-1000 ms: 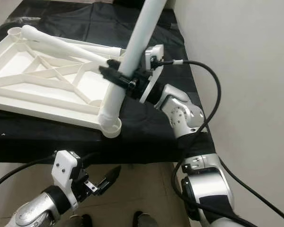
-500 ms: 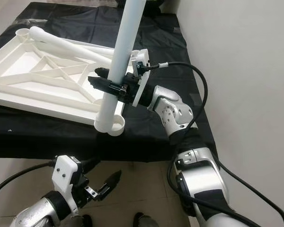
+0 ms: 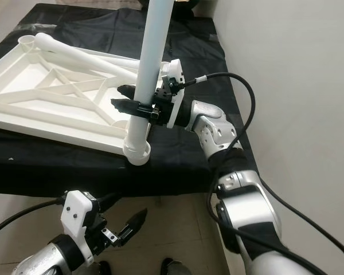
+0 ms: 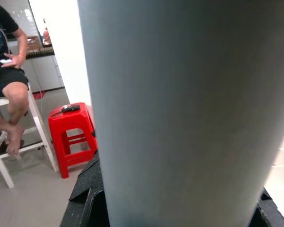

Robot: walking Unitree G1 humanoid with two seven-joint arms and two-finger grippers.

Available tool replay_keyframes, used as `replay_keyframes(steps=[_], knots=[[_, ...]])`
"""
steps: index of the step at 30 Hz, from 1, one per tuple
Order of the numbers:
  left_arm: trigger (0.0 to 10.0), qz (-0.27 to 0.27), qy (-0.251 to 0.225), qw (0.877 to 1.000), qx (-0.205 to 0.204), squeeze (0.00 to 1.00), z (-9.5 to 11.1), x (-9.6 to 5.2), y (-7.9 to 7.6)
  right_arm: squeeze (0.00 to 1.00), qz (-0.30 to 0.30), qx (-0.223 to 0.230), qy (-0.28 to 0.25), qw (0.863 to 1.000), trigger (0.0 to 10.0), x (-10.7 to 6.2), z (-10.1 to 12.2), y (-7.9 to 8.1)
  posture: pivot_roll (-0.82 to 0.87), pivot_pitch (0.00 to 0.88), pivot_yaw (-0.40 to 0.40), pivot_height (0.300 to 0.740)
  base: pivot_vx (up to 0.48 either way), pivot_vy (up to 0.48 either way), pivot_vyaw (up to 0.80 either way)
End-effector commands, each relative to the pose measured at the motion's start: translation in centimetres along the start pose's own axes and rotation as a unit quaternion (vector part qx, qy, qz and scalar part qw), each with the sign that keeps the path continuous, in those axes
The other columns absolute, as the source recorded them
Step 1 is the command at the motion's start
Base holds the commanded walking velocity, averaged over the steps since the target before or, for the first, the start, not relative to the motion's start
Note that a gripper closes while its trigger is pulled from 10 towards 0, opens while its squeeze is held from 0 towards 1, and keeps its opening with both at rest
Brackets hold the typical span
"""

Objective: Building children table

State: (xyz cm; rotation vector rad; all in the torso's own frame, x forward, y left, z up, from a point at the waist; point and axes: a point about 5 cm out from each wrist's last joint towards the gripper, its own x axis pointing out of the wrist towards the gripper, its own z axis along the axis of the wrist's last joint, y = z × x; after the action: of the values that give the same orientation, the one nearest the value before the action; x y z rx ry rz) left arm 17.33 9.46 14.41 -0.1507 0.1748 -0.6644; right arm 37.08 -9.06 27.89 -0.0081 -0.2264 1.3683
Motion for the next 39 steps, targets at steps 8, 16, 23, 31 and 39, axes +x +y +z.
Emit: replay_keyframes(steps=[8, 16, 23, 31, 39], knots=[[10.0, -0.013, 0.017, 1.000, -0.020, 0.00, -0.3, -1.0, -1.4, 0.00, 0.027, 0.004, 0.039, 0.999, 10.0, 0.2, -0.7, -0.3, 0.12, 0.259, -0.086, 0.740, 0.000, 0.000, 0.00], [10.0, -0.024, 0.024, 0.999, -0.024, 0.00, -0.3, -1.4, -2.1, 0.00, 0.097, 0.007, 0.032, 0.995, 10.0, 1.1, -0.4, 0.3, 0.12, 0.290, -0.085, 0.740, 0.000, 0.000, 0.00], [10.0, -0.030, 0.029, 0.999, -0.026, 0.00, -0.1, -1.7, -2.7, 0.00, 0.170, -0.002, 0.022, 0.985, 10.0, 2.5, 0.2, 1.0, 0.13, 0.314, -0.093, 0.740, 0.000, 0.000, 0.00], [10.0, -0.037, 0.033, 0.998, -0.029, 0.00, -0.1, -1.7, -3.0, 0.00, 0.251, -0.028, 0.044, 0.966, 10.0, 3.5, -0.3, 2.6, 0.13, 0.321, -0.093, 0.740, 0.000, 0.000, 0.00], [10.0, -0.038, 0.035, 0.998, -0.028, 0.00, -0.1, -1.7, -3.0, 0.00, 0.283, -0.060, 0.066, 0.955, 10.0, 4.2, -0.6, 3.5, 0.13, 0.318, -0.093, 0.740, 0.000, 0.000, 0.00]])
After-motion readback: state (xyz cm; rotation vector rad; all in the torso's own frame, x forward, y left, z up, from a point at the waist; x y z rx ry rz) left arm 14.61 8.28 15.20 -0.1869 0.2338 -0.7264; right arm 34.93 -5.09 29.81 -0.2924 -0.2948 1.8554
